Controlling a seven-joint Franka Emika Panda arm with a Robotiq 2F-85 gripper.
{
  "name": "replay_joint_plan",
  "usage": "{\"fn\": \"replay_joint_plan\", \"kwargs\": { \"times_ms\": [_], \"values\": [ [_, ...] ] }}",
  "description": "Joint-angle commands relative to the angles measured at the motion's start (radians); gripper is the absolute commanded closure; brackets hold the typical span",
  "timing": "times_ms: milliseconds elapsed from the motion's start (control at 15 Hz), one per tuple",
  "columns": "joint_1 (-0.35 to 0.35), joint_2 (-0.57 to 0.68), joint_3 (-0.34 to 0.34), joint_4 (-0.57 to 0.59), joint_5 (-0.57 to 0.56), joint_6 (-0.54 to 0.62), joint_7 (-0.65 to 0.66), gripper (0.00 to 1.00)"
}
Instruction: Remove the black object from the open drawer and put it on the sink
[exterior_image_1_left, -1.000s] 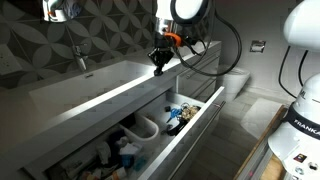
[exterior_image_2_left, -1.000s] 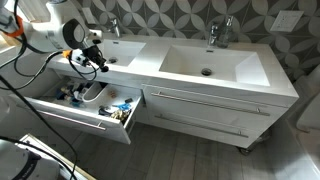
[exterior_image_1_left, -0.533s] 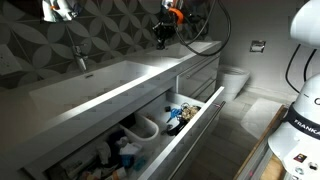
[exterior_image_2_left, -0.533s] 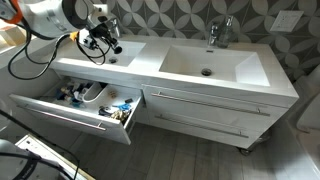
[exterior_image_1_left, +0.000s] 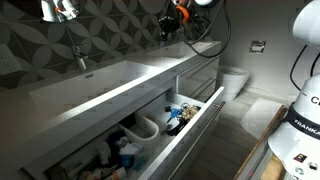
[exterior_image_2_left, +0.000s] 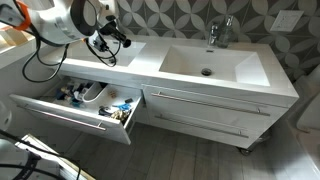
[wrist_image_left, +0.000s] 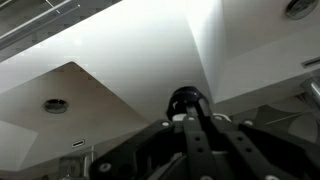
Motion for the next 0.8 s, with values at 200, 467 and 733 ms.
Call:
{"fn": "replay_joint_plan", "kwargs": {
  "times_ms": [200,467,733],
  "values": [
    [0.001,-0.017,-0.014,-0.013,0.0,0.034,0.007,0.93],
    [0.046,-0.023,-0.045,-0.002,0.037,0.006,-0.012,0.98],
    [0.186,-0.092,-0.173,0.041,0.14,0.006,-0.018,0.98]
  ]
}}
